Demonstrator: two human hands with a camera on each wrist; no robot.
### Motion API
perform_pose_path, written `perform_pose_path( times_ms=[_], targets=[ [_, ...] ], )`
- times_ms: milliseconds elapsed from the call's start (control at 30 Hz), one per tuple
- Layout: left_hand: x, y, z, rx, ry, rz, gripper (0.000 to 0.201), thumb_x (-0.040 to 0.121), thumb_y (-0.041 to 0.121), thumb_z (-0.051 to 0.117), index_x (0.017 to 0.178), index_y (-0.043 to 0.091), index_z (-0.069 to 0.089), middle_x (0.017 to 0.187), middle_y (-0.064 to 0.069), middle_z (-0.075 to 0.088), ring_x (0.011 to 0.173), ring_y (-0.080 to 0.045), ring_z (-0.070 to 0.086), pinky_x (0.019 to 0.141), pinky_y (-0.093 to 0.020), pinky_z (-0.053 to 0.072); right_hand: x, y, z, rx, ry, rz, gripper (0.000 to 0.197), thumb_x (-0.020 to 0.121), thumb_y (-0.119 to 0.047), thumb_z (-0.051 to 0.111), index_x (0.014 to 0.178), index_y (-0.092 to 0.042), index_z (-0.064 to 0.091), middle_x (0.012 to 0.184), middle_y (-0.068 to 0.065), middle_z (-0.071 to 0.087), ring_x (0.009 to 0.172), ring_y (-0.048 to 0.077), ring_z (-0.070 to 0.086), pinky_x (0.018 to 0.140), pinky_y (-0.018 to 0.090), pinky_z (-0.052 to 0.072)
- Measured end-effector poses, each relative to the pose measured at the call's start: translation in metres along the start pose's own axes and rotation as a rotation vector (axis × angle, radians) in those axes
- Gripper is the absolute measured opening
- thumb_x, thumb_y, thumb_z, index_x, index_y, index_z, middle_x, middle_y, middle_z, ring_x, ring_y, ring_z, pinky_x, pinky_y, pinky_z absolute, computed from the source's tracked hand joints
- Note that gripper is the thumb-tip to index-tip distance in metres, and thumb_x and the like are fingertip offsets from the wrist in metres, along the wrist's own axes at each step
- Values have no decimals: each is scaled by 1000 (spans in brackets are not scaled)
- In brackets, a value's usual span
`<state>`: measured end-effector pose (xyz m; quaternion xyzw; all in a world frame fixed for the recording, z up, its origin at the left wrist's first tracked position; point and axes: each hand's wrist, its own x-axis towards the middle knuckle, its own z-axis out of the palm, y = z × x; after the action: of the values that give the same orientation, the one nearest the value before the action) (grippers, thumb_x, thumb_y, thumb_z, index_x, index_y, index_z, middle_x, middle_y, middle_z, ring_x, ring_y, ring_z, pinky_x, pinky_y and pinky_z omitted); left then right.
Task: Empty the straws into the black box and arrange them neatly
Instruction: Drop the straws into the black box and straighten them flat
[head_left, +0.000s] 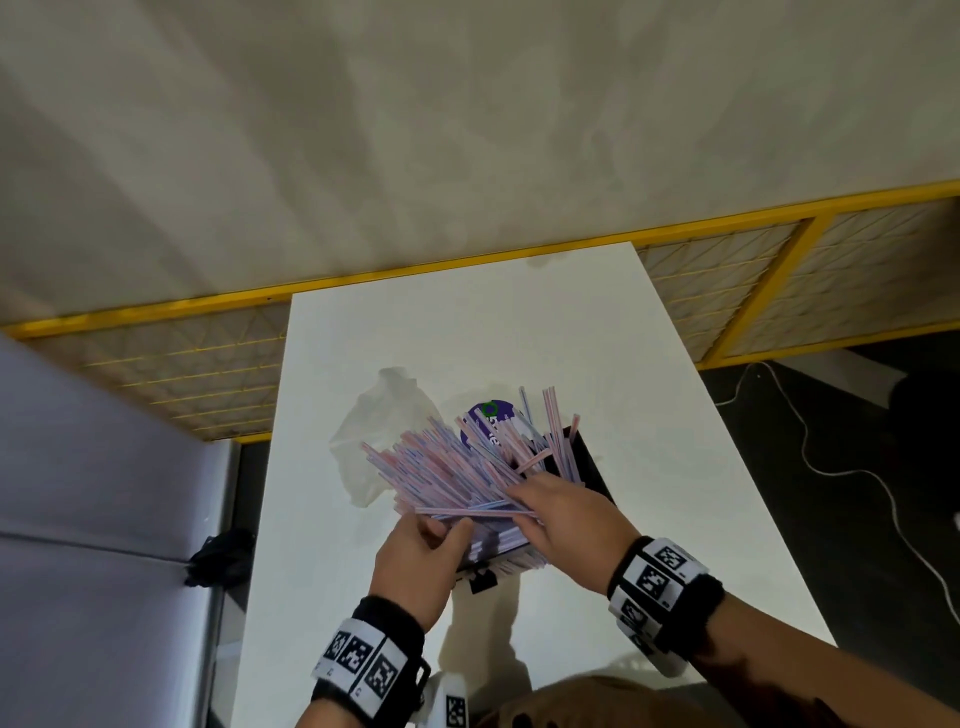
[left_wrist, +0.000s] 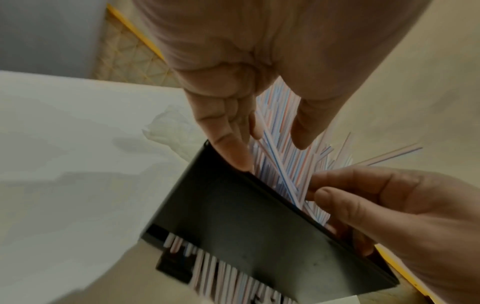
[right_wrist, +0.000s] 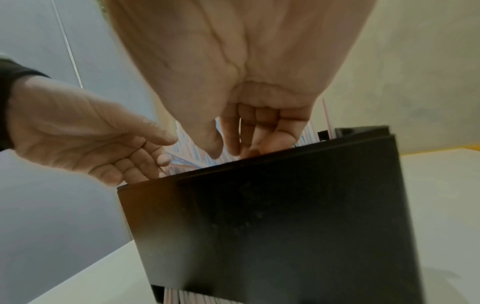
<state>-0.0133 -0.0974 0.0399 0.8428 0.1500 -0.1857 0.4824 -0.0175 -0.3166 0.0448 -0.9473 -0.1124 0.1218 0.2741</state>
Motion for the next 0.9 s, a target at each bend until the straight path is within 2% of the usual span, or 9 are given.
perform_pose_path(
  times_ms=[100,233,333,400,500,567,667,767,900],
  targets=[
    [1,4,1,-11,-4,-28,38,87,49,72,90,13,62,86,-3,75,81,-24,74,79,-53,60,10,-4,3,-73,-23,11,31,105,-36,50,131,-22,60,124,0,61,108,21,63,88,35,52],
    [-1,13,6,-236,35,-55,34,90,38,74,91,7,61,73,-3,76,66,-21,75,62,-39,64,21,-4,9,-104,-29,28,24,102,-36,53,117,-19,59,114,1,63,104,22,61,85,39,54],
    [1,15,10,-422,71,-86,37,90,32,76,97,2,55,78,-11,76,72,-30,76,70,-45,64,24,-4,13,-73,-31,37,22,100,-36,56,115,-19,56,111,2,64,101,24,62,82,41,55],
    [3,14,10,-486,68,-98,40,90,31,77,101,1,53,83,-15,76,75,-31,76,73,-47,64,24,-2,16,-30,-33,42,21,100,-34,57,112,-18,55,110,2,64,98,25,62,81,41,55],
    [4,15,9,-539,49,-74,39,90,29,77,102,3,51,74,-8,76,74,-27,77,63,-34,62,20,2,19,32,-25,26,15,101,-31,56,108,-18,55,106,1,62,94,24,60,79,39,52],
    [4,17,7,-526,44,-26,39,90,26,77,102,3,49,72,-5,75,74,-24,77,61,-27,59,18,5,20,78,-4,20,12,101,-28,55,105,-17,56,104,1,60,92,21,57,78,36,49],
    [8,21,3,-526,9,76,32,91,16,75,102,7,47,69,-4,72,72,-19,75,64,-26,59,18,9,22,143,35,27,12,101,-29,55,105,-18,59,99,-1,57,85,18,55,75,33,46],
    [12,24,1,-375,-54,136,26,89,17,78,101,8,56,75,-4,75,70,-17,74,63,-22,57,17,12,25,198,93,20,13,101,-32,57,104,-21,63,96,-5,58,84,14,56,76,31,48],
    [18,26,10,-124,-164,179,13,88,23,78,95,17,69,86,4,78,82,-14,75,75,-30,59,18,10,28,259,174,11,16,99,-31,62,109,-22,71,98,-5,63,88,8,57,79,21,46]
  ],
)
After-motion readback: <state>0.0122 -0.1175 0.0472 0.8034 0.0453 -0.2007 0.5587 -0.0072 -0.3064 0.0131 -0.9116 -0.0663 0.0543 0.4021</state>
